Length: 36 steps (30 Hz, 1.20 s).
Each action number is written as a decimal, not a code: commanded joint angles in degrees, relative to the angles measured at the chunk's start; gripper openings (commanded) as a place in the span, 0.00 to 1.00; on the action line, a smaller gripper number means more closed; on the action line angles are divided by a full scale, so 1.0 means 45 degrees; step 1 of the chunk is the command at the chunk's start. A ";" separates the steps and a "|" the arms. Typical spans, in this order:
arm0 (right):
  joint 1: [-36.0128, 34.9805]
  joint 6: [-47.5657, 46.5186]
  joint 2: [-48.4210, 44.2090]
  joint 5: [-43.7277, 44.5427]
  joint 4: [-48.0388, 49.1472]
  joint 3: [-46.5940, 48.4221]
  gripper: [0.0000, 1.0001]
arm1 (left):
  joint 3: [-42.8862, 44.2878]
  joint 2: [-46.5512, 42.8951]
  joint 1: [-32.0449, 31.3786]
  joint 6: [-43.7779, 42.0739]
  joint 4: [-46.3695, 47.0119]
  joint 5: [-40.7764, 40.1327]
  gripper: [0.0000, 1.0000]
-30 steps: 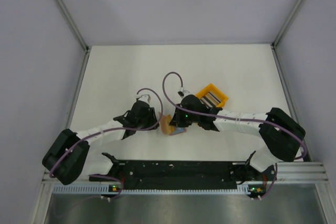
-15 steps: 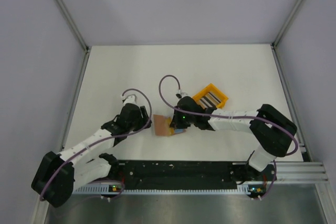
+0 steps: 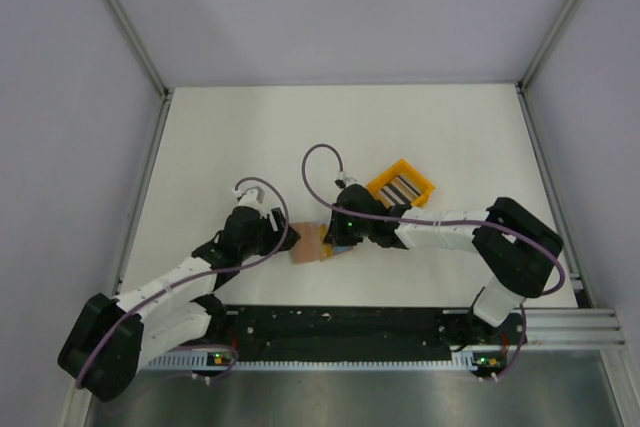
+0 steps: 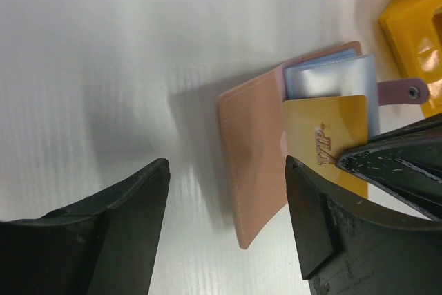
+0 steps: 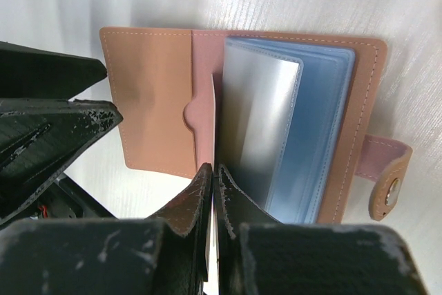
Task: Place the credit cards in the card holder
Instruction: Open the card holder at the center of the board.
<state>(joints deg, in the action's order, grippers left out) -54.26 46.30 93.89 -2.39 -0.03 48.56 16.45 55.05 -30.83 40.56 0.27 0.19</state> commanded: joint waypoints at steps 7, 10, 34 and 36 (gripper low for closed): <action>0.0007 0.0042 -0.0004 0.0161 0.0280 0.0050 0.00 | -0.0354 0.1341 0.0035 0.0090 0.3356 0.2087 0.64; 0.0065 0.0101 -0.0024 0.0083 0.0378 -0.0028 0.00 | -0.0413 0.1575 0.0054 0.0109 0.3610 0.2127 0.59; 0.1491 -0.0621 -0.3833 0.1000 -0.0872 -0.1258 0.00 | 0.0583 0.2123 0.0035 -0.0887 0.2381 0.2068 0.02; 0.1491 -0.0641 -0.3794 0.1136 -0.0910 -0.1376 0.00 | 0.0622 0.2142 0.0035 -0.0965 0.2342 0.2088 0.02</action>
<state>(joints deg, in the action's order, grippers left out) -48.05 44.84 76.75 0.86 -2.04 44.16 17.06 64.03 -30.79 38.04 10.74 9.23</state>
